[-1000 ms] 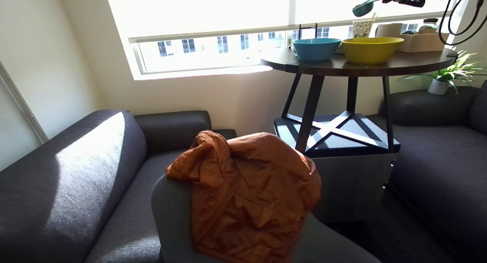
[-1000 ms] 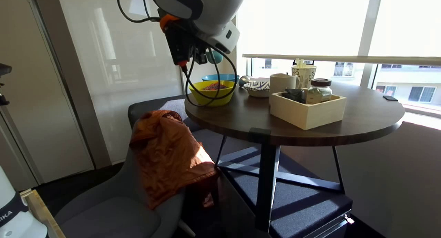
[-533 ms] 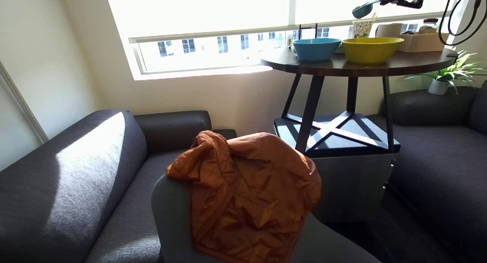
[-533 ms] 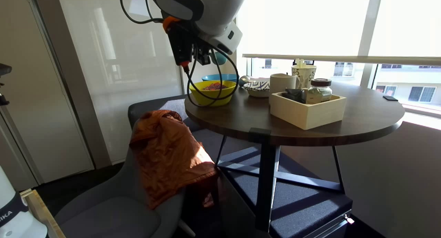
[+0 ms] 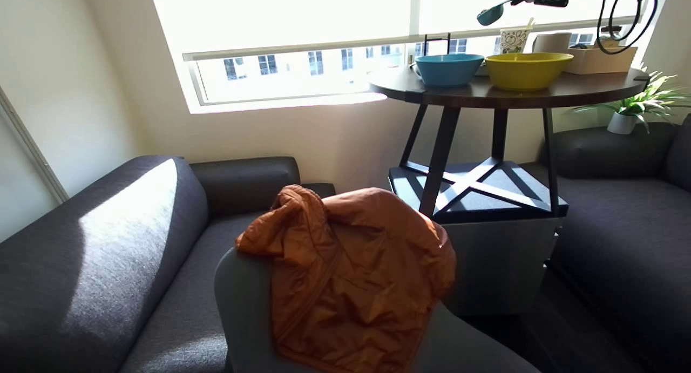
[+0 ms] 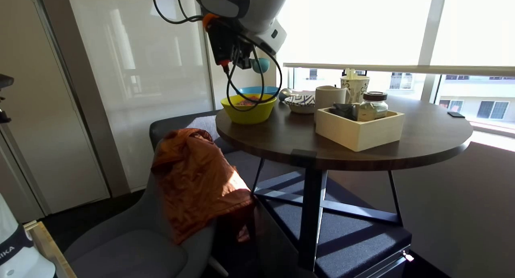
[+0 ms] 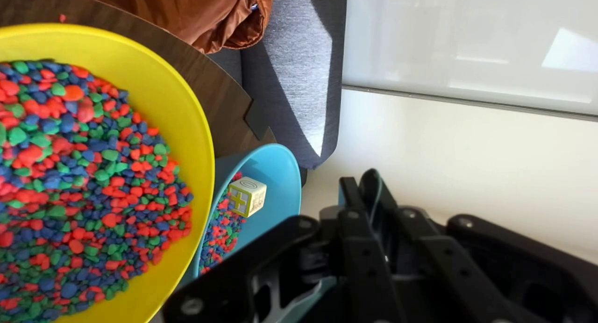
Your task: Use the scoop to transfer contents from the yellow bowl to the blue bowl
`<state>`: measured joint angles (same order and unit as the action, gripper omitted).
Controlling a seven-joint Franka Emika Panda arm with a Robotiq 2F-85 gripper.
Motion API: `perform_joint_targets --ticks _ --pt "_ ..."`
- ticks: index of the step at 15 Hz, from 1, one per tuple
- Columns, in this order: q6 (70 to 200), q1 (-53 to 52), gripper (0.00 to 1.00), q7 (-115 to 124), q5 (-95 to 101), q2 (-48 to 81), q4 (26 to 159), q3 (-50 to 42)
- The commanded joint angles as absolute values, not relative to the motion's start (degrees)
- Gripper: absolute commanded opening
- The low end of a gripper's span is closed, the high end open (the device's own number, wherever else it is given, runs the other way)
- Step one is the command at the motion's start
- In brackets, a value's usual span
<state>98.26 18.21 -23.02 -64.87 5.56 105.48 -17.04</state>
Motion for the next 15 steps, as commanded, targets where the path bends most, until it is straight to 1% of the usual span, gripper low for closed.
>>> perform_joint_targets --ticks 1,8,15 --pt "97.6 17.5 0.02 -18.6 -62.88 10.82 98.37 -15.99" --pt "97.22 16.08 0.02 -15.63 -53.25 15.91 91.06 -13.5" --pt "98.88 13.93 0.02 -16.29 -35.56 17.09 86.34 -11.2"
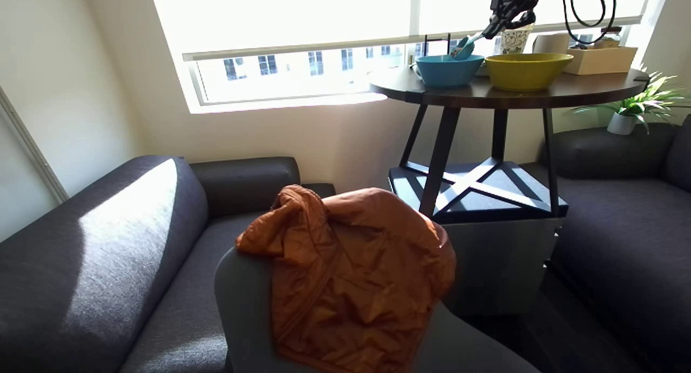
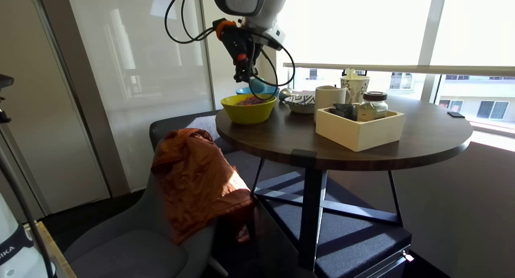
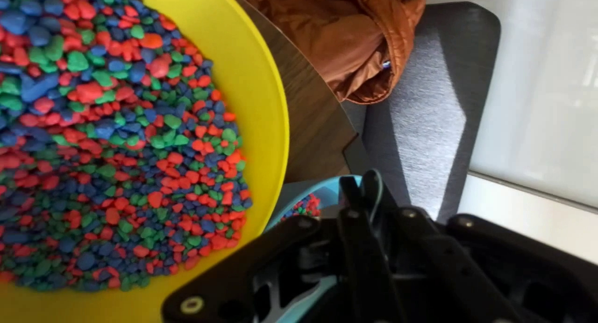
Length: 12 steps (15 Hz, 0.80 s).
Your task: Use the scoop to transfer contents from the yellow bowl to the blue bowl
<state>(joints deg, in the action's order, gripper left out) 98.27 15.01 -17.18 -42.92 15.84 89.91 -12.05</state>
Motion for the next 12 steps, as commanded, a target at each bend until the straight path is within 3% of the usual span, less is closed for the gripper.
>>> perform_joint_targets --ticks 1,12 --pt "99.48 13.58 0.02 -16.31 -32.58 17.12 86.06 -10.87" --pt "113.6 11.14 0.02 -19.09 -14.06 15.21 88.06 -6.41"
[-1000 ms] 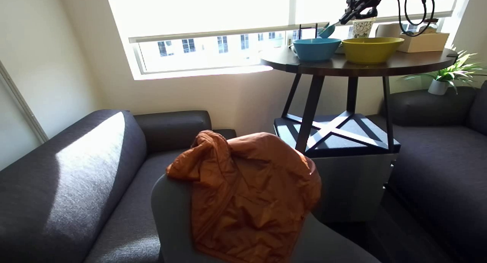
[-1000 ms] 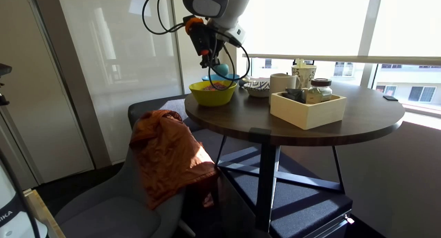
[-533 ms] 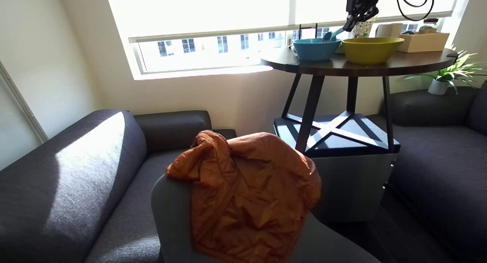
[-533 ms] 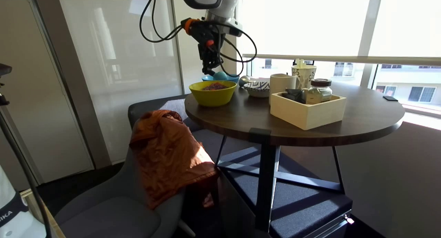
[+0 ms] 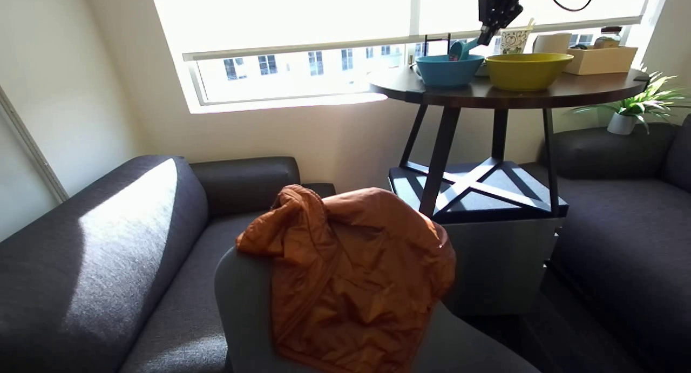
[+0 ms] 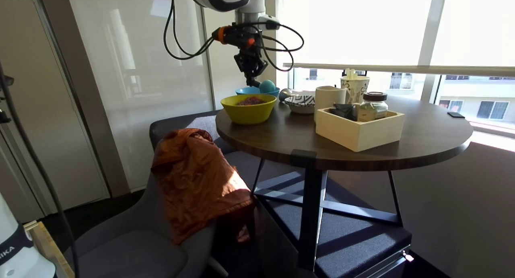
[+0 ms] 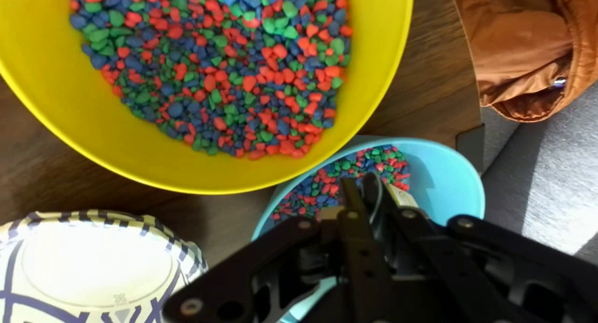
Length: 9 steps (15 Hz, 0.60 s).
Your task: Use the scoop to transfer contents from the yellow bowl to the blue bowl
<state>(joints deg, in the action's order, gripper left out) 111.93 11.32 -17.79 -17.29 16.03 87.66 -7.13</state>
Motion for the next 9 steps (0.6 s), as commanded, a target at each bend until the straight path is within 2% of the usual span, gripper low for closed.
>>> perform_joint_targets --ticks 1,9 --pt "113.94 11.15 0.02 -19.98 -13.24 14.9 88.41 -6.23" --pt "116.56 10.07 0.02 -24.76 -5.96 11.09 90.16 -5.14"
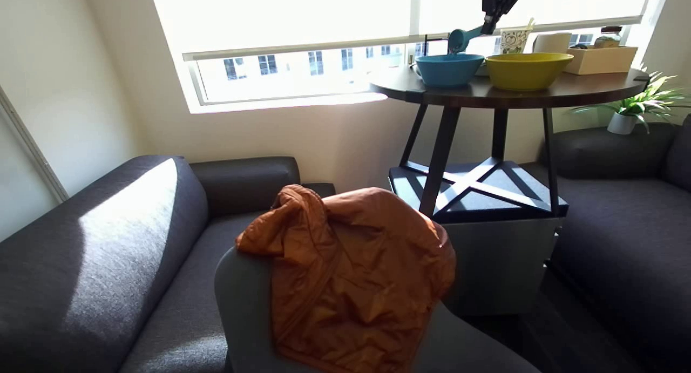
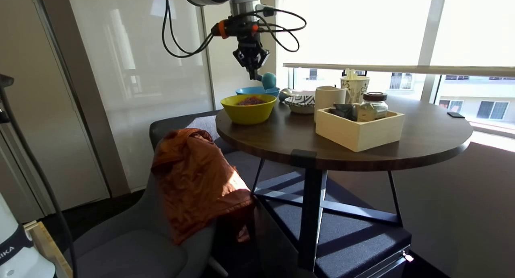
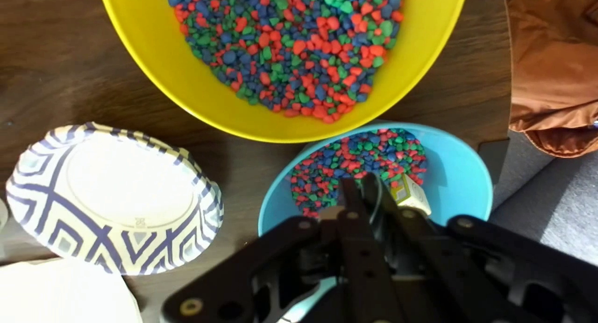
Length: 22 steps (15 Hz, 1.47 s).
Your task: Use the scoop to transfer contents from the yellow bowl to the blue bowl
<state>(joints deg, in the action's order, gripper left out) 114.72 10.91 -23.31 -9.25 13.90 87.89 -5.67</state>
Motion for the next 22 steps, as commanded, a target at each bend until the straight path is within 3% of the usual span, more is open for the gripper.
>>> perform_joint_targets --ticks 1,17,22 --pt "116.95 9.86 0.02 -25.03 -4.97 10.63 90.46 -5.04" --pt "125.71 6.7 0.02 -24.62 9.43 7.64 92.98 -4.51" --pt "117.34 9.65 0.02 -27.91 -6.79 7.09 91.47 -4.09"
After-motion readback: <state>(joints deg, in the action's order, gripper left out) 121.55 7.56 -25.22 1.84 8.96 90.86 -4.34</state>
